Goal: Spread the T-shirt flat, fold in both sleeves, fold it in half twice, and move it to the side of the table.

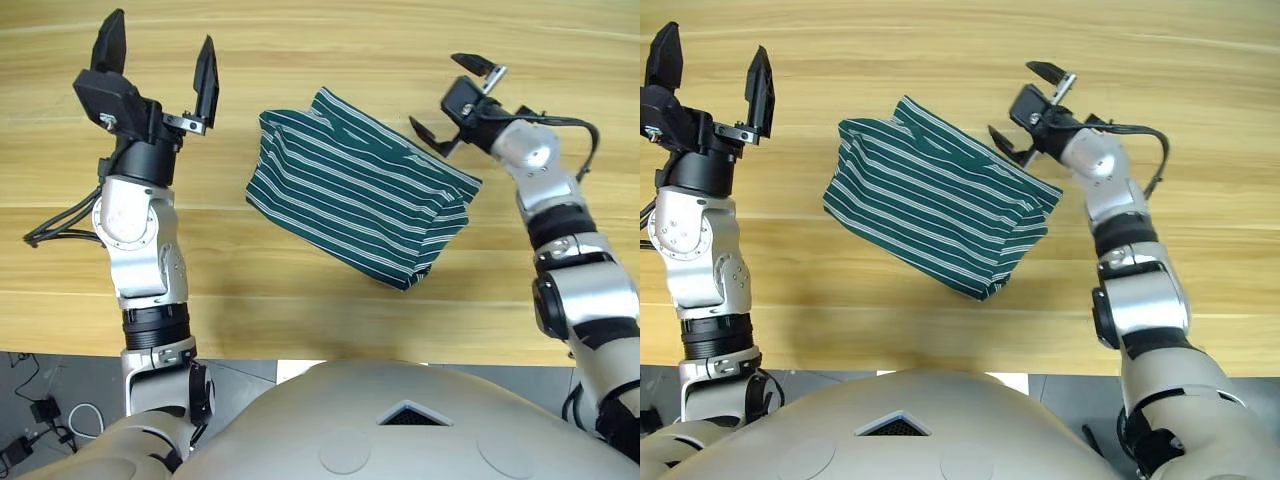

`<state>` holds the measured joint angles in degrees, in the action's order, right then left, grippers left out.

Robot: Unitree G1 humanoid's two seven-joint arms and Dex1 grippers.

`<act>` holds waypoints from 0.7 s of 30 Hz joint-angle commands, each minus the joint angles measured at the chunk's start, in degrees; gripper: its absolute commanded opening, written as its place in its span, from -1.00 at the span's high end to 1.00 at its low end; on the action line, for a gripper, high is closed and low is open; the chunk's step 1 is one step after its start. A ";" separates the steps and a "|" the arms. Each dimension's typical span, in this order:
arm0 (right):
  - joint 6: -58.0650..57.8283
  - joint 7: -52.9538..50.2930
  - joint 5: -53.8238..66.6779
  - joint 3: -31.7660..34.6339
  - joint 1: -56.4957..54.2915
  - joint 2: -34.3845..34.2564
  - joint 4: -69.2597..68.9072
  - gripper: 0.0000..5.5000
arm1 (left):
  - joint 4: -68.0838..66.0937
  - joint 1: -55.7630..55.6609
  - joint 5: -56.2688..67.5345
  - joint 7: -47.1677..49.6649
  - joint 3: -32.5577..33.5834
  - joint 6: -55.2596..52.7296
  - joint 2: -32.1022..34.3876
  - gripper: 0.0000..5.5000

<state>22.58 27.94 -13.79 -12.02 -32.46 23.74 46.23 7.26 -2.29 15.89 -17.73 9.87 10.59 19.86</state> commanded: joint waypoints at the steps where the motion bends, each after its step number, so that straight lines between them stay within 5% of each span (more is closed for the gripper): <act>1: -5.26 9.55 -1.93 -3.20 13.06 8.33 -16.56 -0.96 | 4.27 1.33 -0.66 2.04 0.72 -4.04 -0.36 -0.72; 7: -11.53 15.15 -2.41 -4.07 23.47 14.81 -31.37 -0.96 | 6.45 1.59 -1.36 3.18 0.95 -7.27 -0.54 -0.72; 21: -16.83 23.11 0.96 -11.50 30.05 15.30 -51.47 -0.96 | 3.32 0.65 -3.99 1.87 -3.32 -7.86 -2.72 -0.72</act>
<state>8.03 48.31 -12.33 -21.38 -4.29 38.89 -4.87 10.71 -0.76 12.52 -15.26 7.17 3.73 17.21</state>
